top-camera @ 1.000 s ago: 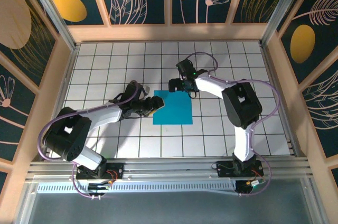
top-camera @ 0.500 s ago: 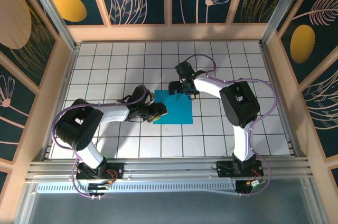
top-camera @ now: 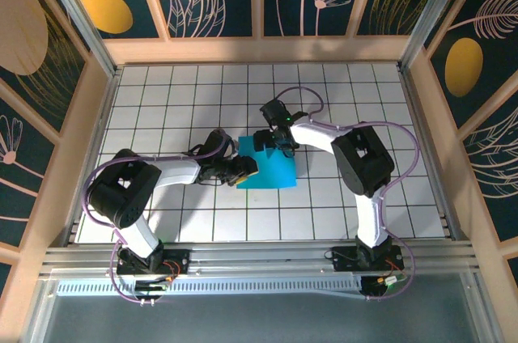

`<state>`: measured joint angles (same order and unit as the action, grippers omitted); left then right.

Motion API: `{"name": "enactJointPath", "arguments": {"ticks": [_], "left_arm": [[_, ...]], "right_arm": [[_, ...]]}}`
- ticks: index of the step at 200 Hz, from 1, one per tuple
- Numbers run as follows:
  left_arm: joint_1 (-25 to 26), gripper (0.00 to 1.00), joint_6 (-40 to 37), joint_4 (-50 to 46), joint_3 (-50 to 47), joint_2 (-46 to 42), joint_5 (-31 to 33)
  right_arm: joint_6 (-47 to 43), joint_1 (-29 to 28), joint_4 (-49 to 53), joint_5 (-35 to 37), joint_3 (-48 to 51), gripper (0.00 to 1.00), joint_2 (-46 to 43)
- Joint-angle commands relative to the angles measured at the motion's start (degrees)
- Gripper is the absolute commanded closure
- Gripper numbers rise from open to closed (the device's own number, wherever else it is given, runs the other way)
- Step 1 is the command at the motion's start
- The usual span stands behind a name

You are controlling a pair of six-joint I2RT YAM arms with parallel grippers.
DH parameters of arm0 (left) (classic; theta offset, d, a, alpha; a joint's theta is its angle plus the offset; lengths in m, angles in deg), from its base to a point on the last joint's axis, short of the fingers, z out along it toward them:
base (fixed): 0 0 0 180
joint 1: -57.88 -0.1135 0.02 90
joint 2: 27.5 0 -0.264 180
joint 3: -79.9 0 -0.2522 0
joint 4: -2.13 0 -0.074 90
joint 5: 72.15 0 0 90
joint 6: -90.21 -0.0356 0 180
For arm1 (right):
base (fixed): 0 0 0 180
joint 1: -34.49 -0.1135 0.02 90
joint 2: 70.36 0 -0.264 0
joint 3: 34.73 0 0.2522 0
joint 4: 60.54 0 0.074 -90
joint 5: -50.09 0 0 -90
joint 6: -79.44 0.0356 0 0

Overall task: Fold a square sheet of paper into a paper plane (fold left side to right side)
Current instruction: Pick up the square sheet of paper from the center of the table.

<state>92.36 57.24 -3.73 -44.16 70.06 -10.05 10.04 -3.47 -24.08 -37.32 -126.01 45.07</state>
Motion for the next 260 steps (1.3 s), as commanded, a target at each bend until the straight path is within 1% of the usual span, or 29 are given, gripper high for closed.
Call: {"name": "enactJointPath", "arguments": {"ticks": [1, 58, 59, 64, 90, 120, 132, 140, 170, 190, 211, 223, 235, 249, 258, 260], "left_arm": [[0.28, 0.47, 1.41, 0.92, -0.06, 1.24, 0.98], [0.27, 0.47, 1.6, 0.98, 0.37, 0.98, 1.19], [0.3, 0.47, 1.59, 0.98, 0.41, 0.93, 1.18], [0.28, 0.47, 1.68, 0.98, 0.48, 0.97, 1.19], [0.31, 0.47, 1.8, 0.89, 0.67, 0.97, 1.68], [0.28, 0.45, 2.03, 0.82, 0.85, -1.2, 2.48], [0.32, 0.44, 1.99, 0.71, 0.98, -1.73, 2.92], [0.32, 0.42, 2.04, 0.65, 1.19, -2.2, 3.15], [-0.6, 0.39, 1.33, -0.53, 1.6, -4.78, 4.34], [-3.28, 0.37, -0.22, -1.84, 1.13, -7.56, 4.21], [-7.06, 0.36, -2.8, -2.62, -0.32, -11.4, 4.18], [-9.56, 0.34, -4.2, -2.08, -1.53, -13.77, 2.61], [-12.45, 0.32, -4.73, 0.47, -3.4, -16.45, -0.1], [-16.25, 0.29, -4.13, 6.52, -6.69, -20.09, -4.0], [-18.75, 0.26, -3.83, 9.65, -8.43, -22.32, -5.79], [-19.19, 0.25, -3.81, 10.31, -8.8, -22.94, -6.19]], "right_arm": [[1.72, -1.56, 4.46, -1.36, 0.65, 0.07, -1.95], [1.46, -3.51, 8.39, -1.37, 0.16, 0.18, -2.24], [1.46, -3.46, 8.45, -2.42, 0.17, 0.19, -2.24], [1.54, -3.53, 8.61, -2.97, 0.18, 0.2, -2.24], [1.64, -3.53, 9.46, -3.04, 0.12, 0.25, -2.23], [1.41, -3.37, 9.64, -4.3, -0.27, 0.38, -2.1], [1.37, -3.31, 9.63, -4.77, -0.21, 0.45, -2.23], [1.37, -3.19, 9.59, -5.0, -0.24, 0.48, -2.35], [0.94, -2.03, 8.9, -7.06, 0.57, 0.61, -3.64], [0.93, -0.76, 6.91, -10.14, 2.16, 0.64, -5.54], [0.91, 1.18, 3.03, -15.38, 4.94, 0.65, -9.0], [0.95, 2.47, 0.65, -19.15, 6.74, 0.66, -11.37], [1.09, 4.13, -1.76, -22.77, 8.7, 0.68, -14.0], [1.52, 6.16, -4.63, -27.19, 11.09, 0.68, -17.31], [1.63, 6.25, -6.26, -30.09, 12.42, 0.69, -19.22], [1.63, 7.91, -6.77, -31.18, 12.92, 0.69, -19.88]]}}
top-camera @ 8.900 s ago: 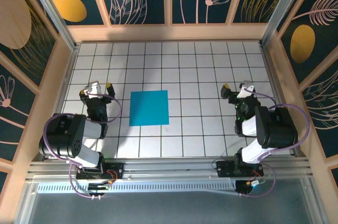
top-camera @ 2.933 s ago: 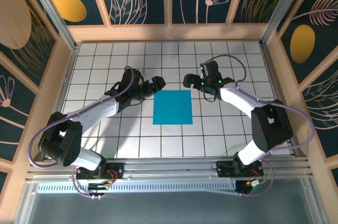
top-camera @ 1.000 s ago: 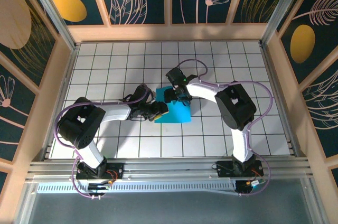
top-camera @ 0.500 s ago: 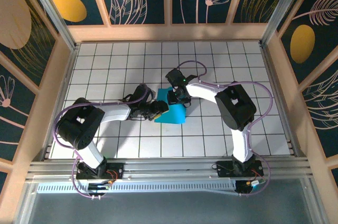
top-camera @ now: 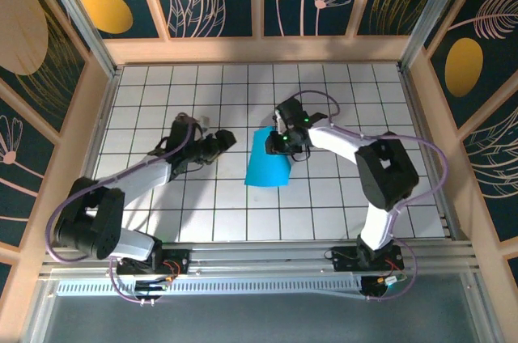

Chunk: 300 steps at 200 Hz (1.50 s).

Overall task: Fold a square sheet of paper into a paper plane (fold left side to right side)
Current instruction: Pick up the square sheet of paper from the center of the table, then place a square sheet of paper at the center of the table.

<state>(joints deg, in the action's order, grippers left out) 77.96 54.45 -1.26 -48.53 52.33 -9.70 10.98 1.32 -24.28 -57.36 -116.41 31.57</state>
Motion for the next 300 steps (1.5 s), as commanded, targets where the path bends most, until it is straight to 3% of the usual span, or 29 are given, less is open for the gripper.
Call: {"name": "enactJointPath", "arguments": {"ticks": [1, 20, 55, 84, 123, 171, 223, 239, 263, 273, 294, 300], "left_arm": [[-5.09, 0.25, -1.08, 8.14, -4.63, -5.43, -6.72], [-8.47, 0.2, -2.11, 14.35, -6.77, -9.14, -11.97], [-8.86, 0.11, -4.54, 24.96, -7.46, -14.39, -20.58], [-8.74, 0.08, -6.72, 26.38, -4.72, -16.32, -26.23], [-8.65, 0.06, -7.3, 29.01, -2.66, -16.47, -30.35], [-5.58, 0.04, -8.09, 29.89, 0.34, -14.74, -32.59], [-1.11, 0.07, -11.52, 26.02, 3.47, -13.08, -33.27], [-1.06, 0.2, -11.64, 25.93, 3.35, -13.21, -33.0], [-0.93, 0.66, -11.54, 25.72, 3.24, -13.3, -33.1], [-0.93, 0.79, -11.86, 25.14, 3.31, -13.39, -33.03], [-0.88, 0.99, -14.49, 21.11, 3.96, -13.76, -32.12], [-0.9, 1.0, -14.99, 20.21, 3.97, -13.83, -31.7]], "right_arm": [[0.74, 3.34, -6.76, -11.47, 3.45, 0.69, -6.6], [0.56, 6.31, -8.85, -17.43, 5.58, 0.69, -10.97], [-0.98, 9.37, -9.17, -26.53, 6.16, 0.69, -17.62], [-0.8, 9.39, -10.06, -34.31, 5.31, 0.7, -21.6], [6.87, 8.01, -20.38, -42.24, 7.23, 0.71, -26.43], [12.85, 2.32, -29.7, -43.89, 5.23, 0.72, -27.34], [11.53, 0.12, -29.34, -42.54, 1.6, 0.72, -24.02], [9.71, 0.21, -27.19, -41.5, 0.92, 0.72, -23.48], [7.03, 0.48, -23.04, -39.72, 0.24, 0.71, -22.61], [6.35, 0.77, -21.92, -39.13, 0.16, 0.71, -22.4], [5.71, 1.53, -20.62, -37.89, 0.49, 0.71, -22.58], [5.71, 1.53, -20.44, -37.68, 0.66, 0.7, -22.74]]}}
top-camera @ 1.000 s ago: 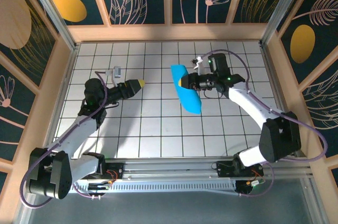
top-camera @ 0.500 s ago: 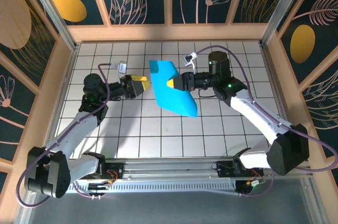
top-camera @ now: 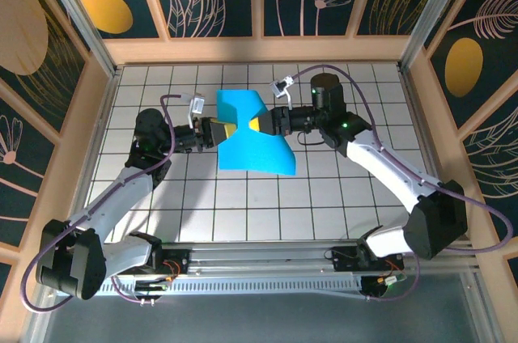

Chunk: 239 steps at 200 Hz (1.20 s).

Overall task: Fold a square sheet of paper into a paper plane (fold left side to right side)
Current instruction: Place a square sheet of paper at the center of the table, then first fold in half a square sheet of paper at the center of the table.

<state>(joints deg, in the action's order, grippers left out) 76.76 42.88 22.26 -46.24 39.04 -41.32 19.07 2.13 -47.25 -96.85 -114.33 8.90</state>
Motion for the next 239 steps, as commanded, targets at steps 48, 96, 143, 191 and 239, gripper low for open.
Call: {"name": "enactJointPath", "arguments": {"ticks": [48, 96, 143, 191, 239], "left_arm": [[0.34, 1.0, -3.86, -8.81, 1.3, 1.7, 3.96], [0.3, 1.0, -3.96, -15.61, 1.44, 12.67, 6.95], [0.25, 1.0, -9.04, -24.75, 2.77, 24.45, 14.28], [0.29, 1.0, -12.67, -33.19, 4.9, 29.08, 22.56], [0.22, 1.0, -12.62, -34.86, 5.05, 28.84, 24.55]], "right_arm": [[-4.75, 4.49, 7.47, 7.81, -0.08, 0.44, -1.39], [-1.76, 8.4, 6.63, 16.59, 6.61, 0.27, -1.74], [2.58, 10.98, 2.54, 23.11, 14.76, 0.32, -1.27], [6.14, 8.86, -2.65, 27.25, 20.76, 0.53, 4.03], [9.13, 5.2, -6.2, 30.02, 21.25, 0.77, 11.19]]}}
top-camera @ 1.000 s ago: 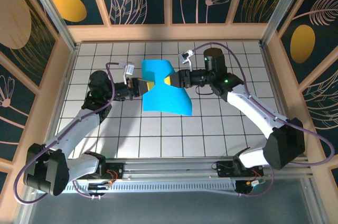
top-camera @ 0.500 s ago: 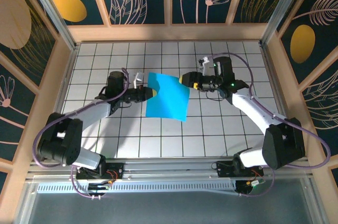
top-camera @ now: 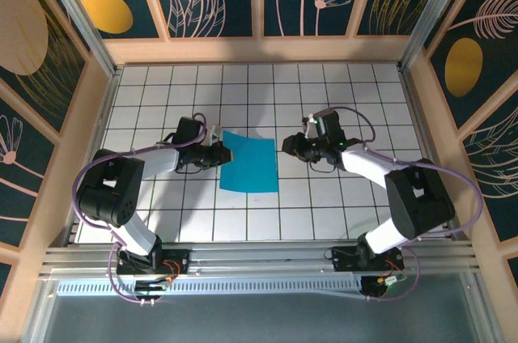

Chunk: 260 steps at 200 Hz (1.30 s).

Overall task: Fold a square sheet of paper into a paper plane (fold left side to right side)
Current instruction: First fold in half a square sheet of paper at the center of the table.

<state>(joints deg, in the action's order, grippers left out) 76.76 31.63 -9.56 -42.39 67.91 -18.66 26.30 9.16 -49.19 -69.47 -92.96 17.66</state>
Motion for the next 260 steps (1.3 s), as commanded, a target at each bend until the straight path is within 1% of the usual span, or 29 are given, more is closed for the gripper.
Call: {"name": "enactJointPath", "arguments": {"ticks": [1, 26, 51, 86, 112, 137, 144, 152, 178, 198, 234, 260], "left_arm": [[0.3, 1.0, -1.32, -3.03, 1.17, -0.05, 1.88], [0.28, 1.0, -1.27, -3.11, 1.42, 0.08, 1.27], [0.26, 1.0, -1.84, -3.08, 1.92, 0.77, 0.54], [0.23, 1.0, -3.65, -4.13, 3.27, 1.74, -0.5], [0.29, 1.0, -4.87, -5.58, 4.39, 2.4, -0.31], [0.25, 1.0, -4.76, -5.65, 4.73, 2.41, -0.52], [0.27, 0.97, -4.72, -5.67, 4.78, 2.44, -0.64], [0.25, 0.91, -4.54, -5.63, 4.79, 2.41, -0.99], [0.35, 0.75, -3.93, -5.41, 5.01, 1.91, -2.53], [0.29, 0.67, -2.93, -4.78, 5.06, 1.05, -4.08], [0.85, 0.57, -0.96, -2.64, 5.1, -0.27, -8.18], [1.84, 0.49, 0.28, -1.72, 6.24, -0.58, -9.41]], "right_arm": [[1.94, -1.88, -4.26, 2.65, -0.16, 0.78, 2.55], [3.17, -3.37, -5.77, 2.72, -0.83, 0.9, 6.66], [3.75, -4.66, -6.38, 2.25, -2.41, 0.96, 10.62], [3.96, -5.7, -6.21, 2.09, -4.57, 1.0, 14.87], [4.01, -5.7, -5.87, 2.75, -5.01, 1.0, 16.41], [3.06, -5.7, -2.98, 3.95, -5.65, 1.0, 17.4], [2.81, -5.7, -2.4, 4.2, -5.8, 1.0, 17.54], [2.43, -6.69, -1.54, 4.5, -5.89, 1.0, 17.85], [1.48, -7.02, 1.55, 6.08, -6.16, 0.99, 18.48], [1.1, -7.26, 2.49, 7.21, -6.03, 0.98, 18.37], [1.07, -7.44, 2.66, 7.58, -5.97, 0.98, 18.45], [0.89, -7.68, 3.17, 8.09, -6.16, 0.98, 18.71]]}}
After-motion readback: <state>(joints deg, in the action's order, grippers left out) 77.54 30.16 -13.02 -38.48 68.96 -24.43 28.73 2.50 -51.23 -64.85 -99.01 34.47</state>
